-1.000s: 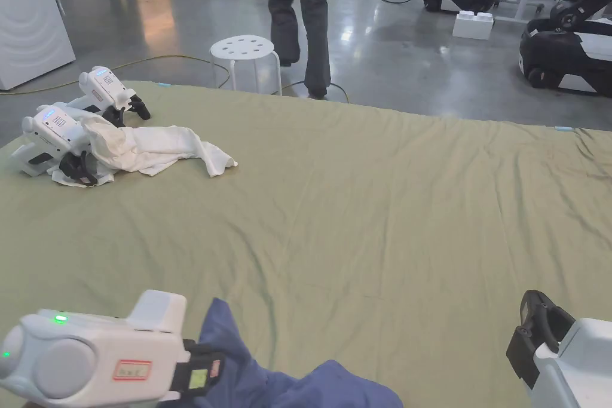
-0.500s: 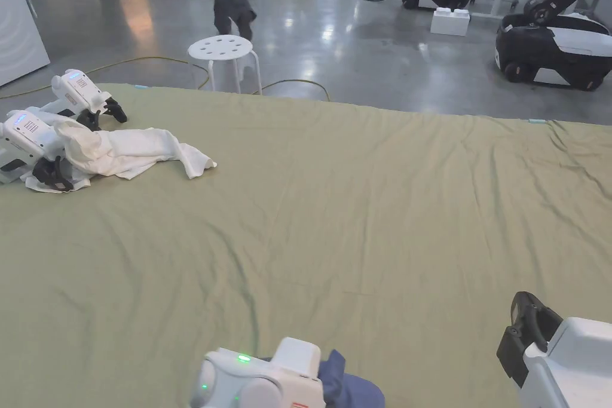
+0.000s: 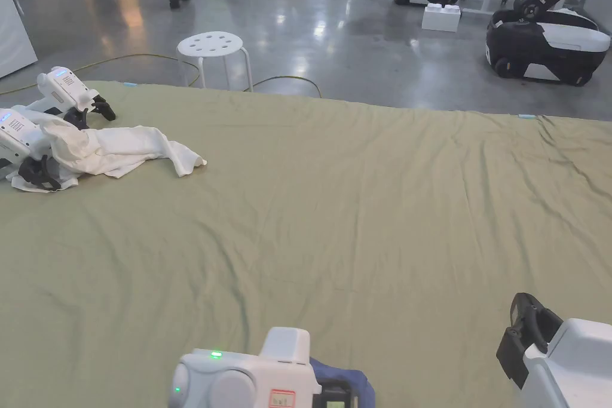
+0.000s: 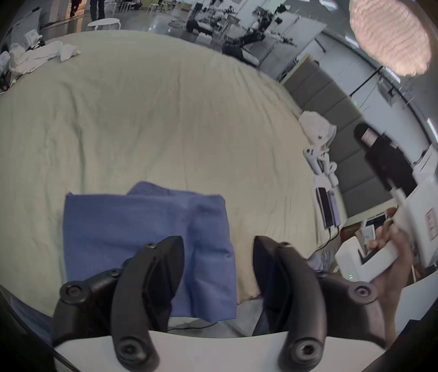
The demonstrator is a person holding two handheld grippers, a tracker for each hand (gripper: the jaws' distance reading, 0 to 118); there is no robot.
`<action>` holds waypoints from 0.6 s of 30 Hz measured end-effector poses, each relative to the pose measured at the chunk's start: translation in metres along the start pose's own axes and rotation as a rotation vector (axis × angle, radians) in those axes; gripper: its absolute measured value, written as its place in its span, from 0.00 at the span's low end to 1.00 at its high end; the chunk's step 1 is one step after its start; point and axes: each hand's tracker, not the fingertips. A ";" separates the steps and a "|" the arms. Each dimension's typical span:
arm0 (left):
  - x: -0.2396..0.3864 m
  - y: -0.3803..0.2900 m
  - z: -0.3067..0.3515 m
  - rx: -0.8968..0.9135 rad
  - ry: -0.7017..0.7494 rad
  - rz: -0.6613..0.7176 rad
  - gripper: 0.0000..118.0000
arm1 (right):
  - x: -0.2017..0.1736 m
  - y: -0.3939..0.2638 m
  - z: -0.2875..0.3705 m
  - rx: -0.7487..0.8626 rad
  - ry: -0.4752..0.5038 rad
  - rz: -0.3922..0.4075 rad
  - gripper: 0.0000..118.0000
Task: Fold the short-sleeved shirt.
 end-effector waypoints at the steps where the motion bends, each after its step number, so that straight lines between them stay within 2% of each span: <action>1: -0.005 0.001 0.001 0.006 0.009 0.001 0.22 | 0.000 0.000 0.000 0.000 -0.001 -0.001 0.00; 2: -0.009 0.001 -0.003 0.007 0.016 0.002 0.10 | 0.001 0.000 0.000 -0.001 -0.001 0.000 0.00; 3: -0.013 0.002 -0.008 -0.007 0.038 0.013 0.05 | 0.001 0.000 0.000 -0.001 0.000 -0.001 0.00; 5: -0.023 -0.003 -0.025 -0.065 0.030 0.043 0.04 | 0.001 -0.001 0.000 -0.004 0.000 -0.001 0.00; 9: -0.033 -0.020 -0.065 -0.157 -0.126 0.148 0.02 | 0.000 -0.003 0.000 -0.011 0.000 0.004 0.00; 14: -0.038 -0.041 -0.098 -0.120 -0.111 0.119 0.02 | 0.000 -0.004 -0.001 -0.017 -0.005 0.000 0.00; 18: -0.040 -0.046 -0.092 -0.074 -0.126 0.129 0.02 | -0.003 -0.002 0.000 -0.010 -0.004 0.001 0.00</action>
